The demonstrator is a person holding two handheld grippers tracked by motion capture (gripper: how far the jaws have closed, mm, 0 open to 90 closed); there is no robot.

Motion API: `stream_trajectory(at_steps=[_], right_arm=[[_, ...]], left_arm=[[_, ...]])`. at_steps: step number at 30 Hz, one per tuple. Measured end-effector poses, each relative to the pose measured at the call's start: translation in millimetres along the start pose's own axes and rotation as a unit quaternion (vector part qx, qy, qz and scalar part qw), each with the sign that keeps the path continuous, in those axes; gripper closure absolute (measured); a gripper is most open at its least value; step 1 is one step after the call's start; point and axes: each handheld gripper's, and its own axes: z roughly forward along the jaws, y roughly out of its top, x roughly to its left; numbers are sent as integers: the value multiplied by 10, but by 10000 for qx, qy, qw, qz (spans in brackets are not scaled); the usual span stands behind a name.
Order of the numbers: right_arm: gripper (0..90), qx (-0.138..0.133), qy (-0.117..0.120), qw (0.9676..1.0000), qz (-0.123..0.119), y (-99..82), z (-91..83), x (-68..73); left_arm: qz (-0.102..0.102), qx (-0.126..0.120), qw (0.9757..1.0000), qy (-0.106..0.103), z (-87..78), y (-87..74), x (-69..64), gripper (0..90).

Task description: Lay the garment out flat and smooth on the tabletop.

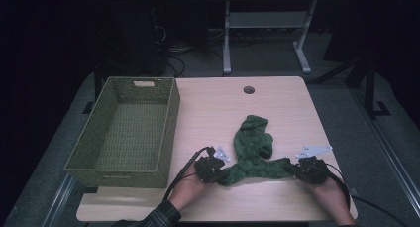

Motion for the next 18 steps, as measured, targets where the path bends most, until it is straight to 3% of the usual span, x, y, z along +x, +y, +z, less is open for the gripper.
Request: stream_trajectory(at_steps=[6, 10, 14, 18], right_arm=[[900, 43, 200, 9998, -6, -91, -74, 100], [900, 94, 362, 9992, -113, -145, -117, 255], [899, 115, 552, 9982, -214, -191, -148, 420], [777, 8, 577, 9981, -228, -181, -188, 474]], left_arm=[[-16, 81, 10000, -18, -79, -88, 50, 898], [-28, 121, 9999, -70, -165, -206, 55, 898], [-217, 37, 9995, -247, -240, -328, 22, 896], [-240, -137, 9991, -324, -364, -314, 25, 753]])
